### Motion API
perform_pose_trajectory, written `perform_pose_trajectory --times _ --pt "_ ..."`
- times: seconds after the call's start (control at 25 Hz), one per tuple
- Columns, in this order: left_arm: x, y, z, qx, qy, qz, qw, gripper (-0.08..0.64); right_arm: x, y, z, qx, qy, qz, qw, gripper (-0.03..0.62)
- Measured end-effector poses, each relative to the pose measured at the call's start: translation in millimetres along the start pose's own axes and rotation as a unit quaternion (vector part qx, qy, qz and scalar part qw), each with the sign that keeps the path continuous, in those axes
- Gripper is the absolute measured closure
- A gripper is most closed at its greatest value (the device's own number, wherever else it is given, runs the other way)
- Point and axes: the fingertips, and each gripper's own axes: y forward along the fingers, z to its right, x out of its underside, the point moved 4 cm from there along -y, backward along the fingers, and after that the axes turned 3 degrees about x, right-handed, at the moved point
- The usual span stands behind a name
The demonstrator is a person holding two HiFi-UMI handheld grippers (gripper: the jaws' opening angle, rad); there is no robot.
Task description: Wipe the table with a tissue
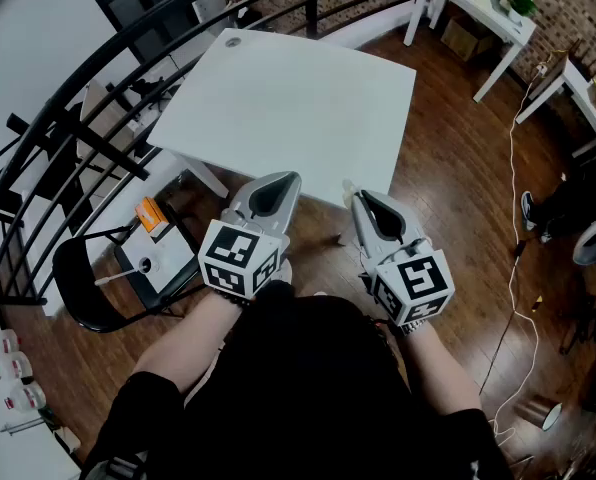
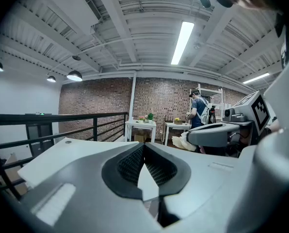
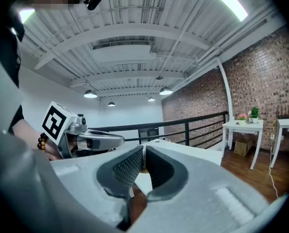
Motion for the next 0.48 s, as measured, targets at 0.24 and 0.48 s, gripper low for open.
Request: perform_pose_trajectory --times 0.24,0.48 --pt "-4.8 26.1 -12.9 0.006 0.002 0.002 1.0000 0.546 -5.4 15.8 18.6 0.008 -0.002 -0.004 1.000 0.583" --pt "-1.6 55.6 -40.5 0.008 -0.006 -0.002 0.9999 0.546 -11.9 37.0 37.0 0.022 -0.007 -0.011 1.000 0.583"
